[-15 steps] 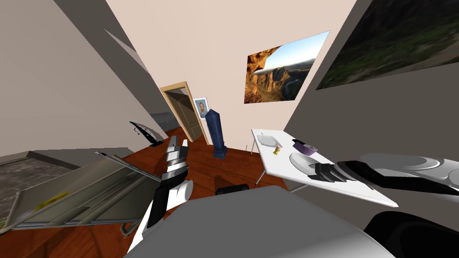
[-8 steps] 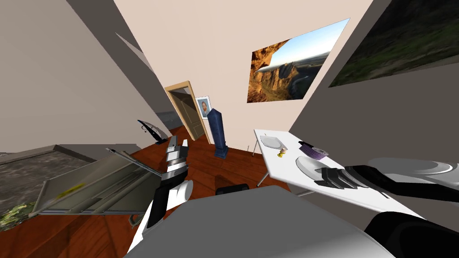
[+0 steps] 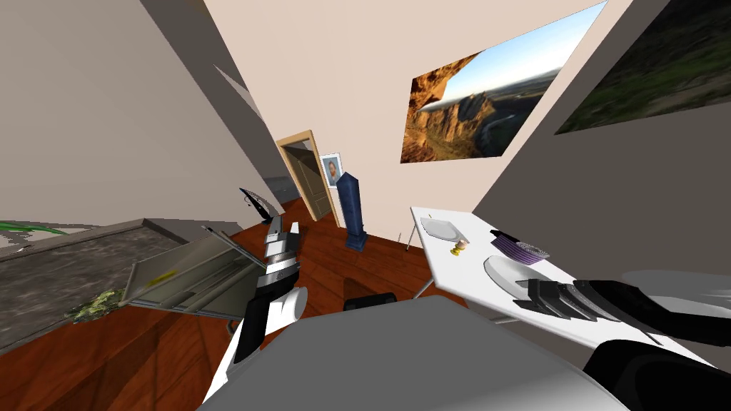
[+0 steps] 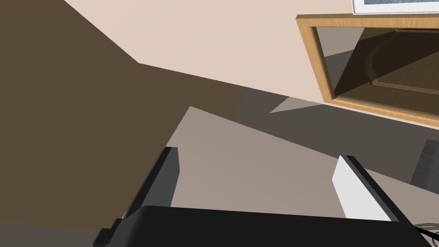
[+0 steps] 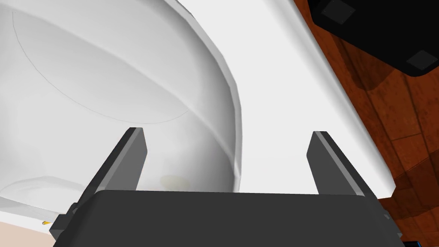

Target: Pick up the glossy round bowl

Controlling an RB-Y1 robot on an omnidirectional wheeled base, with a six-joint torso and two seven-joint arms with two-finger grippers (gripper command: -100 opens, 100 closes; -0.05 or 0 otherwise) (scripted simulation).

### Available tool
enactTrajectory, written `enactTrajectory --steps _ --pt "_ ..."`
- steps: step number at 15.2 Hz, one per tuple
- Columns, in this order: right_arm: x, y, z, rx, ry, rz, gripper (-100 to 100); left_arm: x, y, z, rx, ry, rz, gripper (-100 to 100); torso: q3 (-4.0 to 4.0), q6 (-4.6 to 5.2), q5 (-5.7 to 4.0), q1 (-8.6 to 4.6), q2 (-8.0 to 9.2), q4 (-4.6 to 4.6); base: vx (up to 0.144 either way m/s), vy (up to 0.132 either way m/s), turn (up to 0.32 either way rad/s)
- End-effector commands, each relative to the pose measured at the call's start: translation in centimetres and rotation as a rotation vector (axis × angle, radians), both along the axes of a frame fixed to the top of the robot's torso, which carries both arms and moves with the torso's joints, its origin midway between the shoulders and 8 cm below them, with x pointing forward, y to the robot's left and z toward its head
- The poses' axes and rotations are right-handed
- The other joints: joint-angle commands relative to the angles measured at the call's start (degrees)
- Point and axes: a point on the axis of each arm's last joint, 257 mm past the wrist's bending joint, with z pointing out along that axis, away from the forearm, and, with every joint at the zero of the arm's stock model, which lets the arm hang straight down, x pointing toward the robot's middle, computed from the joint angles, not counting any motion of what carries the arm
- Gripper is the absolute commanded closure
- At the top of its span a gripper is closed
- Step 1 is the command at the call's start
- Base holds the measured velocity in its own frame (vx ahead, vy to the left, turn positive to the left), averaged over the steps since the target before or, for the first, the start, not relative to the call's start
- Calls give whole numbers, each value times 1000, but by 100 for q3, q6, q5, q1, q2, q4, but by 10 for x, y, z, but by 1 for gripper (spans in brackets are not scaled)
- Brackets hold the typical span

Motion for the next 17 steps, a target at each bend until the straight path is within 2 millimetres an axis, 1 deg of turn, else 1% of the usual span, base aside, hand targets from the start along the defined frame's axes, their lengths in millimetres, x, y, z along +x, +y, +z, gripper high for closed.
enactTrajectory --steps 1,2,3,7,10,11,16,17 --pt "-9 -4 -4 -4 0 -15 -100 0 0 0 0 0 0 0 0 0 0 0 0 0 -7 4 79" --pt "-4 -2 -2 -1 0 -7 -100 0 0 0 0 0 0 0 0 0 0 0 0 0 -4 2 32" --pt "-5 -2 -2 -3 0 -7 100 0 0 0 0 0 0 0 0 1 0 -1 -1 0 0 0 0" --pt "-5 -2 -2 -2 0 -7 100 0 0 0 0 0 0 0 -2 -1 -2 -6 -4 -1 0 0 0" --pt "16 4 5 2 1 29 100 0 0 0 0 0 0 0 -2 9 1 -9 -4 -1 9 -6 -196" --pt "15 4 5 2 1 29 100 0 0 0 0 0 0 0 -1 9 4 -7 -3 0 10 -4 -113" --pt "44 14 17 -1 4 82 100 0 0 0 0 0 0 0 -2 3 9 0 -6 1 9 -6 -133" --pt "44 14 17 -2 5 84 100 0 0 0 0 0 0 0 -2 4 11 1 -6 1 10 -4 -117"
